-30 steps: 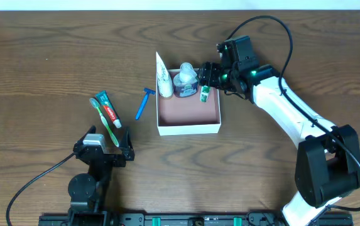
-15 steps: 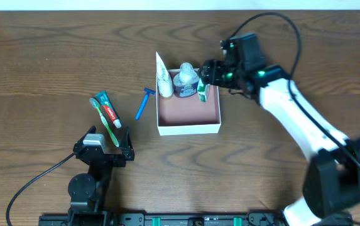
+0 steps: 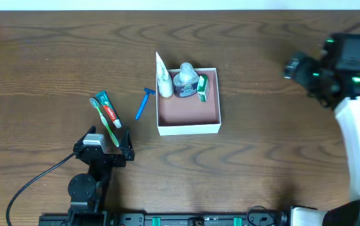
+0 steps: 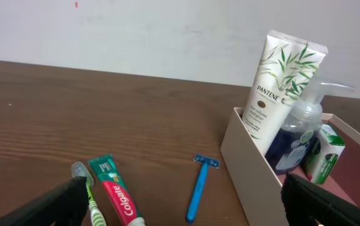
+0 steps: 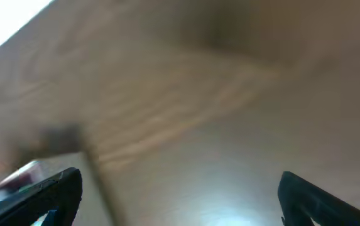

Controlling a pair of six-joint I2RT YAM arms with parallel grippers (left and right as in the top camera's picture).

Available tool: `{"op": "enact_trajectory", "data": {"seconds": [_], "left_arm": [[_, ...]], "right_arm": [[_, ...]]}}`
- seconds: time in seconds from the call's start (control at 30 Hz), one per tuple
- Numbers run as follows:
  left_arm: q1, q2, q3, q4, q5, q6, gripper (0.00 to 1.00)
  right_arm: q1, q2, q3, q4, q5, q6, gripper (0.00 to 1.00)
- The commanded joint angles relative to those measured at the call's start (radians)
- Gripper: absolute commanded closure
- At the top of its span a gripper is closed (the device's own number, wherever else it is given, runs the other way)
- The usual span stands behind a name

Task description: Pack container

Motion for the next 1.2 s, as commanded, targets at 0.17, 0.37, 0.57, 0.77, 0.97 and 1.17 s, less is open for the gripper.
{"op": "enact_trajectory", "data": {"seconds": [0.17, 0.37, 0.57, 0.77, 0.97, 1.17], "left_arm": [[0.003, 0.0, -0.016, -0.035, 0.012, 0.006, 0.02], [0.003, 0.0, -0.016, -0.029, 0.016, 0.006, 0.02], [0.004, 0.0, -0.004, -0.018, 0.044, -0.055, 0.02], [0.034, 0.181, 0.168, -0.129, 0.012, -0.272, 0.02], [0.043, 0.625, 0.502, -0.27, 0.073, -0.214, 0.02], [0.043, 1.007, 0.845, -0.532, 0.109, -0.169, 0.02]], "right_arm": [[-0.169, -0.003, 0.01, -0.038, 0.039, 0.011, 0.01], [-0.184, -0.003, 0.01, -0.038, 0.038, 0.011, 0.01], [-0.184, -0.003, 0.01, -0.037, 0.038, 0.011, 0.01], [-0.184, -0.003, 0.01, -0.037, 0.038, 0.011, 0.01], [-0.184, -0.003, 0.01, -0.037, 0.038, 0.011, 0.01], [-0.184, -0.003, 0.01, -0.037, 0.038, 0.011, 0.01]]}}
